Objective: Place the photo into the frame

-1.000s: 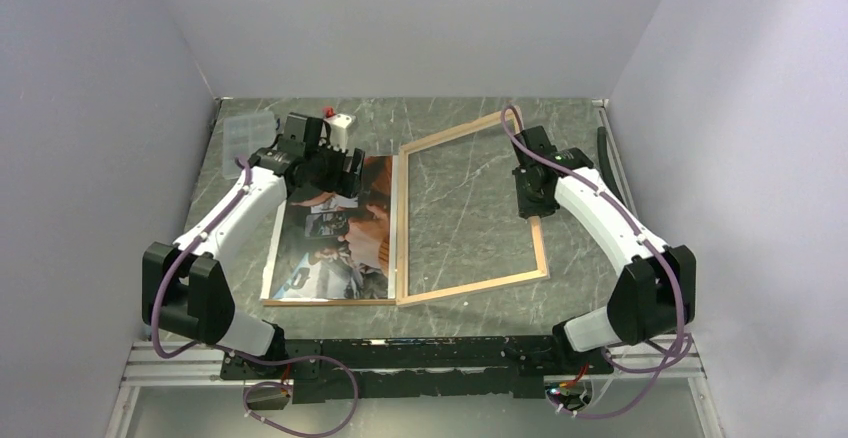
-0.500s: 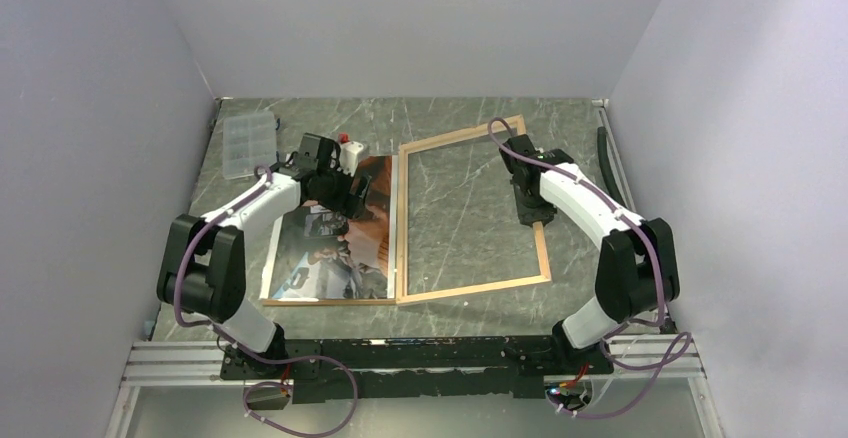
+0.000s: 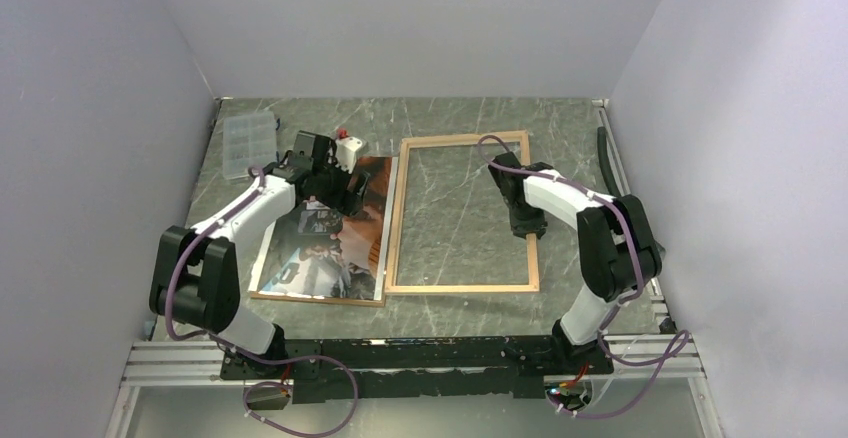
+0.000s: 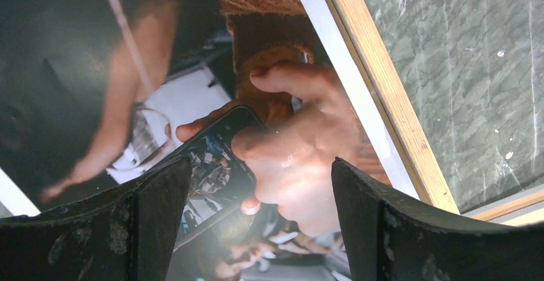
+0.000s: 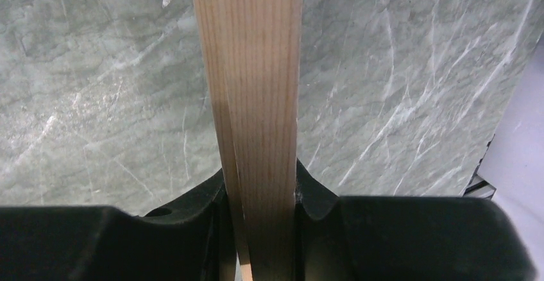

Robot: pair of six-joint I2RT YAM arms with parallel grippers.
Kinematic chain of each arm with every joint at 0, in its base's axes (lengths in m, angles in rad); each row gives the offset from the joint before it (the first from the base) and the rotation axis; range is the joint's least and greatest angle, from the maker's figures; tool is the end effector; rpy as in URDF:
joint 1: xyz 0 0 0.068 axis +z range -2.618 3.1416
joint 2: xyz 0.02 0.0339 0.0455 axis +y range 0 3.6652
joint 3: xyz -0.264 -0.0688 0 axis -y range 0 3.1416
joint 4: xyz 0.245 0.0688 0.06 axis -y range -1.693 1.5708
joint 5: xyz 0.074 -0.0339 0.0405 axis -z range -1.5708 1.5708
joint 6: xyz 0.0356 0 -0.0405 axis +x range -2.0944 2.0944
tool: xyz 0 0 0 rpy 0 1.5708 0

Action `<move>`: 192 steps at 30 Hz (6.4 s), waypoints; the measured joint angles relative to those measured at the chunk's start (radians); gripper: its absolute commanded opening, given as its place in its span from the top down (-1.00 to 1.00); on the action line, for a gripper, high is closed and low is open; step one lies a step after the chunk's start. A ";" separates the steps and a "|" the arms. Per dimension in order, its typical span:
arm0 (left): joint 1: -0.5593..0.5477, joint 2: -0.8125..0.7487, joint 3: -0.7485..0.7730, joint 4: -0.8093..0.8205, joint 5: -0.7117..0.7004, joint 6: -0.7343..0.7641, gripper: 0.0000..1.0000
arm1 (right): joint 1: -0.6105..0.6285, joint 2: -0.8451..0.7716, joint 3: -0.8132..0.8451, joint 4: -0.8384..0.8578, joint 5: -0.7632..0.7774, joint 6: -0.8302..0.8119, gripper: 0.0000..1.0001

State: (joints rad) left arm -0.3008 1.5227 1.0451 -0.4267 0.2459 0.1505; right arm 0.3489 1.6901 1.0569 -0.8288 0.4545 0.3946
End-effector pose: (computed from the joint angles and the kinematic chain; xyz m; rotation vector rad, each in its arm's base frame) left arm 0.3027 -0.1030 0.2326 0.6559 2.3847 -0.3687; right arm 0.2834 0.0865 0.1737 0.1001 2.8234 -0.5527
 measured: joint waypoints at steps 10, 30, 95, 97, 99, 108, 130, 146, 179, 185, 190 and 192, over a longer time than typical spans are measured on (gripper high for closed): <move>0.048 -0.038 0.000 -0.027 0.008 0.022 -0.73 | 0.006 0.090 0.010 0.029 0.047 0.005 0.35; 0.179 -0.088 0.077 -0.162 0.081 0.021 -0.83 | 0.015 0.027 0.040 0.019 0.103 0.055 -0.26; 0.597 0.126 -0.007 -0.069 0.033 0.177 -0.44 | 0.539 0.394 0.449 0.445 -0.233 0.401 -0.32; 0.593 0.129 -0.007 -0.064 0.026 0.174 -0.41 | 0.531 0.399 0.449 0.449 -0.245 0.410 -0.32; 0.591 0.129 -0.007 -0.061 0.024 0.172 -0.32 | 0.523 0.405 0.449 0.459 -0.259 0.417 -0.32; 0.582 0.172 -0.016 -0.048 0.020 0.165 0.26 | 0.502 0.425 0.449 0.515 -0.328 0.448 -0.31; 0.542 0.195 -0.029 -0.032 0.002 0.169 0.95 | 0.483 0.391 0.383 0.590 -0.384 0.482 -0.31; 0.521 0.196 -0.034 -0.021 0.031 0.169 0.95 | 0.492 0.247 0.330 0.740 -0.546 0.470 -0.32; 0.603 0.265 0.171 -0.140 0.093 0.125 0.93 | 0.379 0.383 0.421 0.520 -0.383 0.391 -0.43; 0.547 0.339 0.170 -0.095 0.056 0.089 0.94 | 0.373 0.440 0.476 0.514 -0.371 0.401 -0.43; 0.498 0.339 0.167 -0.058 0.042 0.075 0.94 | 0.372 0.472 0.520 0.516 -0.357 0.417 -0.43; 0.490 0.339 0.160 -0.047 0.040 0.072 0.95 | 0.372 0.478 0.528 0.519 -0.362 0.426 -0.43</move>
State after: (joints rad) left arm 0.1890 1.8618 1.2049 -0.4732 0.2855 0.2226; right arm 0.7212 2.1677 1.5845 -0.3099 0.0925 0.8204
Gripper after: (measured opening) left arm 0.034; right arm 0.713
